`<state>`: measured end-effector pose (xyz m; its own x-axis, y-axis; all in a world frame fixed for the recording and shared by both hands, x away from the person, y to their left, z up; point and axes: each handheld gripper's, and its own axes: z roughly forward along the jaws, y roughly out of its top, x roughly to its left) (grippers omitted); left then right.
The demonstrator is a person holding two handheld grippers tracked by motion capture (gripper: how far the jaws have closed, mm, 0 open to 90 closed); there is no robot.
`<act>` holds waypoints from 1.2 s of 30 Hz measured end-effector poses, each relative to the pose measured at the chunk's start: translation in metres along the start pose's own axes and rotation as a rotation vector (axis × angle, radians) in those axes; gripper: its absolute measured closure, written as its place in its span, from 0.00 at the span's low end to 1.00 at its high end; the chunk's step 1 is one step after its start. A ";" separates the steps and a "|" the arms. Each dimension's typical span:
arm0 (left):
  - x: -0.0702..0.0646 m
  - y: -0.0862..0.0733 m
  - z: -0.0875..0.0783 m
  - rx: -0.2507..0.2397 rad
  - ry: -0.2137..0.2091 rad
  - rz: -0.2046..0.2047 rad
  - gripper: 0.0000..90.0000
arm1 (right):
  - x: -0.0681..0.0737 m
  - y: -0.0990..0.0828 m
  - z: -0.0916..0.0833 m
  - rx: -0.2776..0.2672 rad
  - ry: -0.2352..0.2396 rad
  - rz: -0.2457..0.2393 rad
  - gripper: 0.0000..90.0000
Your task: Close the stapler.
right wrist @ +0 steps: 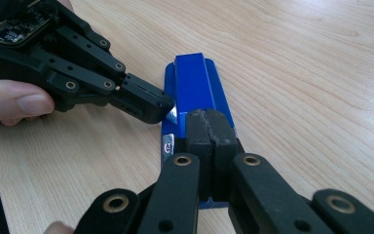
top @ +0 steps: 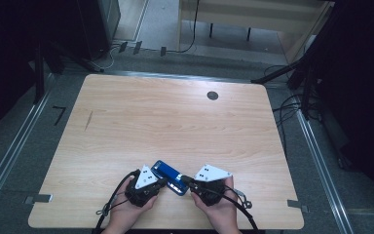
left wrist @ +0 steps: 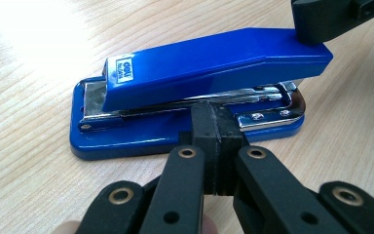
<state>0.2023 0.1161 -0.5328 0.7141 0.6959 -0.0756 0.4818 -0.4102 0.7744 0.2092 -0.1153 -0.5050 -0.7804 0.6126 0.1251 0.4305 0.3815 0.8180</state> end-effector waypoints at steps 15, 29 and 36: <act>0.001 0.000 -0.001 -0.013 -0.010 -0.015 1.00 | 0.000 0.007 -0.006 -0.020 -0.019 0.002 1.00; 0.017 -0.006 -0.025 -0.109 0.004 -0.067 0.81 | -0.004 0.012 -0.010 -0.016 0.017 -0.009 0.83; 0.046 -0.014 -0.046 -0.168 0.085 -0.109 0.59 | -0.006 0.012 -0.009 -0.013 0.028 -0.012 0.76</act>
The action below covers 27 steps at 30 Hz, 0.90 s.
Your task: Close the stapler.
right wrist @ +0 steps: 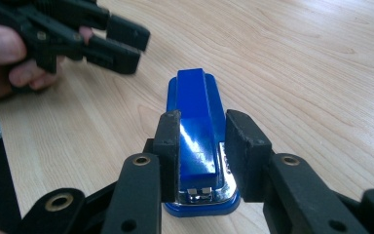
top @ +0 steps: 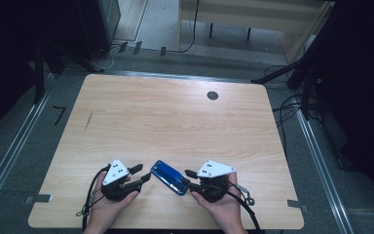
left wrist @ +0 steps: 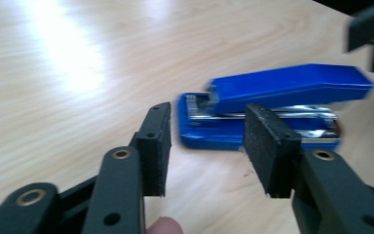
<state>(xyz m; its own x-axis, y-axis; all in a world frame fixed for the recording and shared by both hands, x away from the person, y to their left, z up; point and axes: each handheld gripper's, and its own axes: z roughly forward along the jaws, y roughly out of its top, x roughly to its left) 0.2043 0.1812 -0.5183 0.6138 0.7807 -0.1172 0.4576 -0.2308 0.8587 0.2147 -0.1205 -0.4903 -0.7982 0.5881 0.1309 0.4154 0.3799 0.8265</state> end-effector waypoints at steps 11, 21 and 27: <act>0.051 -0.008 -0.030 -0.070 0.176 -0.121 0.49 | 0.016 -0.007 -0.001 -0.010 0.001 -0.020 0.93; 0.089 -0.019 -0.052 -0.101 0.348 -0.206 0.36 | 0.030 -0.026 0.012 0.054 0.050 0.005 1.00; 0.096 -0.022 -0.052 -0.078 0.397 -0.212 0.30 | 0.029 -0.037 0.024 0.099 0.019 0.021 1.00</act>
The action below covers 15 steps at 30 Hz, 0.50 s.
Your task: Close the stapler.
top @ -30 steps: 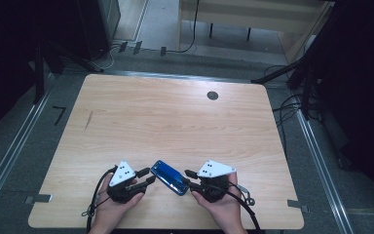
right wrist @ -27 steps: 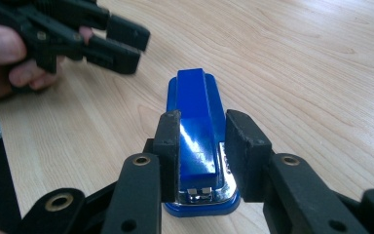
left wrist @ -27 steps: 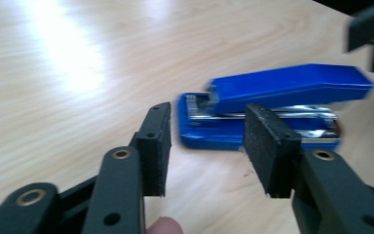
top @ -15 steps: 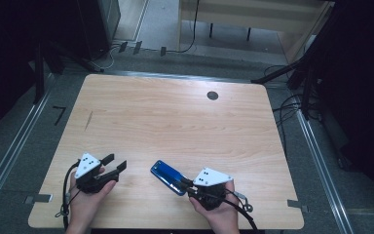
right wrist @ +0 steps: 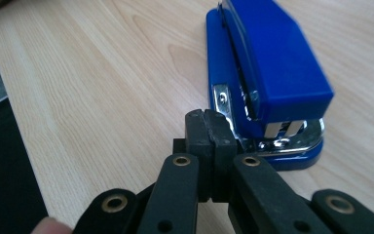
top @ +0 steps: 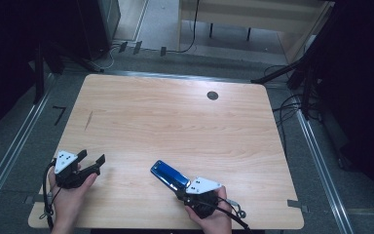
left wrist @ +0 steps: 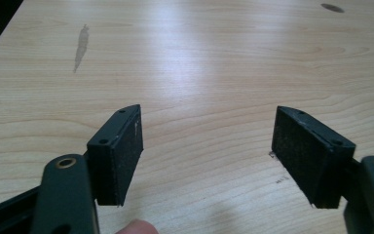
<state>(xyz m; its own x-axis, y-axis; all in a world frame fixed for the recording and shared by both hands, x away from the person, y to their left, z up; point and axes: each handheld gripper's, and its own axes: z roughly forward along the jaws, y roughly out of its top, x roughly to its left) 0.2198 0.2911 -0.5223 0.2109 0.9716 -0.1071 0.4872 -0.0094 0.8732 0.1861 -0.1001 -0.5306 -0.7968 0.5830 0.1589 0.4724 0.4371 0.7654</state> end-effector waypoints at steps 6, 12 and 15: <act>-0.001 0.000 0.003 0.020 0.021 0.000 0.20 | -0.001 -0.004 0.008 0.031 -0.007 -0.007 1.00; -0.001 0.000 0.003 0.037 0.013 0.007 0.16 | -0.001 -0.004 0.011 0.032 0.000 -0.004 1.00; -0.002 0.000 0.004 0.041 0.011 0.019 0.16 | -0.002 -0.004 0.010 0.032 -0.015 -0.007 1.00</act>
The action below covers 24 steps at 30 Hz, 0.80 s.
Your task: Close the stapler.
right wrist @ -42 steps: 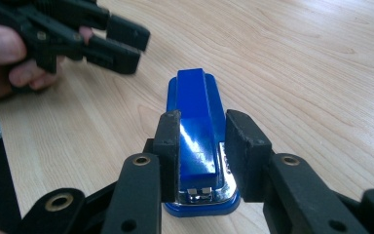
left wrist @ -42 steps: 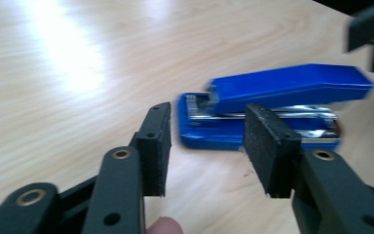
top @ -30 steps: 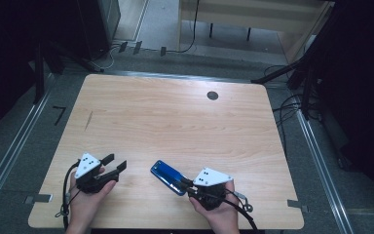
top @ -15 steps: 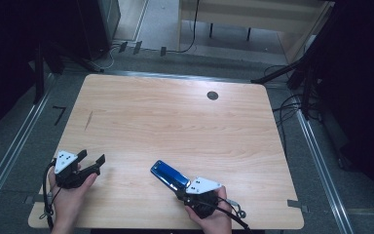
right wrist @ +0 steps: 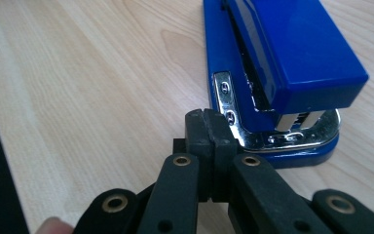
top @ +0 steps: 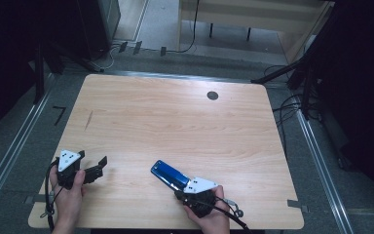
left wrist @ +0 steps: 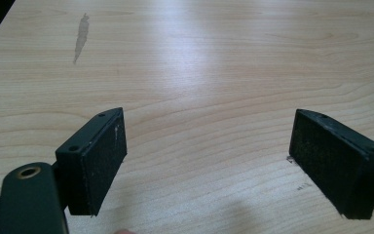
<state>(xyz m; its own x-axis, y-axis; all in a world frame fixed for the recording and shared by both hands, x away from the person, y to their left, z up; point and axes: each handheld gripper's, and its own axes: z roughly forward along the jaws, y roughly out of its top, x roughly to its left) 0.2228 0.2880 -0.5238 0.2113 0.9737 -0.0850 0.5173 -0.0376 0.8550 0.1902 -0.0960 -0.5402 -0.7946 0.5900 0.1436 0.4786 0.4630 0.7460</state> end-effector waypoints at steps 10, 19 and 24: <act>0.000 0.000 0.001 0.014 0.005 -0.007 0.16 | -0.011 0.000 -0.001 -0.010 -0.024 0.026 1.00; 0.000 0.000 0.001 0.013 0.003 -0.004 0.16 | -0.023 0.001 -0.002 -0.018 -0.052 0.055 1.00; 0.000 0.000 0.001 0.015 0.001 -0.002 0.16 | -0.029 0.001 -0.002 -0.024 -0.057 0.071 1.00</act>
<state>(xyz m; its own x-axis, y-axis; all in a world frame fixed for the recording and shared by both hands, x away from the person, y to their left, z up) 0.2241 0.2877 -0.5240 0.2095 0.9740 -0.0858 0.5298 -0.0393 0.8472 0.2133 -0.1138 -0.5419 -0.7359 0.6579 0.1599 0.5235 0.4033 0.7505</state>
